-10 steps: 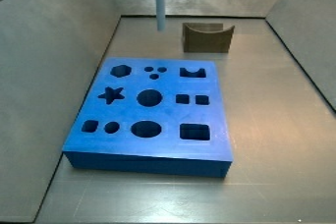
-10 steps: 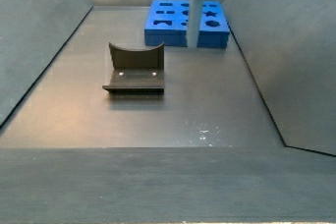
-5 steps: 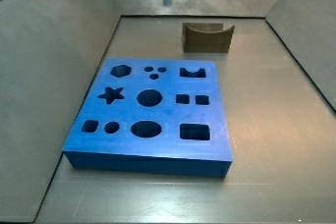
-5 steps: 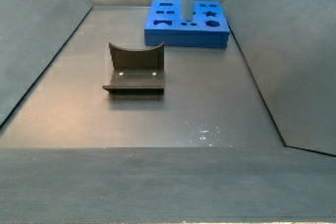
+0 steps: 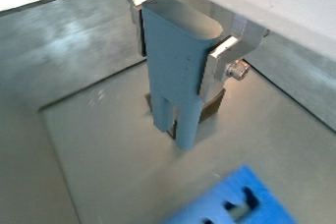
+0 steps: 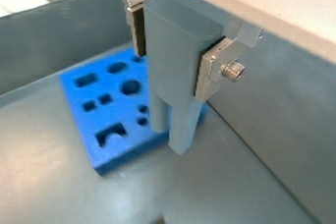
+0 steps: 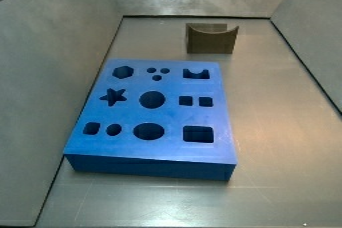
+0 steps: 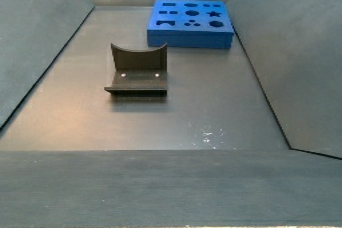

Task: Pick up the square-circle object. Move up. Rotate the square-circle object. Move to above the board. Insert the square-circle object.
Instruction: Move to above the board.

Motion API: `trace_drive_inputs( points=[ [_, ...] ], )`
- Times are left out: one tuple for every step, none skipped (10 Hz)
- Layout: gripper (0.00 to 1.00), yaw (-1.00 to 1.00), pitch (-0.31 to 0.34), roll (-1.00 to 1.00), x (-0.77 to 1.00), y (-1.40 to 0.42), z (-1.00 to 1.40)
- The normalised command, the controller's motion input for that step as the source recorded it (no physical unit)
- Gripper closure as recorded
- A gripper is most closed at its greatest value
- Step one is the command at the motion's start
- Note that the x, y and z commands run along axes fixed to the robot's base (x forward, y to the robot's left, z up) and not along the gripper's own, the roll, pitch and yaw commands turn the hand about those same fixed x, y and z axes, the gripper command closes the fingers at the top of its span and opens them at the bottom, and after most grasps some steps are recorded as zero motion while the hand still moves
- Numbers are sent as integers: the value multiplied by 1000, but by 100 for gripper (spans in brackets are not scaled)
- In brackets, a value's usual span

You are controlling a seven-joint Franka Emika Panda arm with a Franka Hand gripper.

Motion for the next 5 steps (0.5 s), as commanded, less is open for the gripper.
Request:
trace_drive_inputs(
  points=[
    [100,1000,59,14,-35,-1000,171],
    [100,1000,65,15,-31,-1000,177],
    [100,1000,72,15,-24,-1000,191],
    [100,1000,76,14,-11,-1000,188],
    [100,1000,84,14,12,-1000,192]
  ],
)
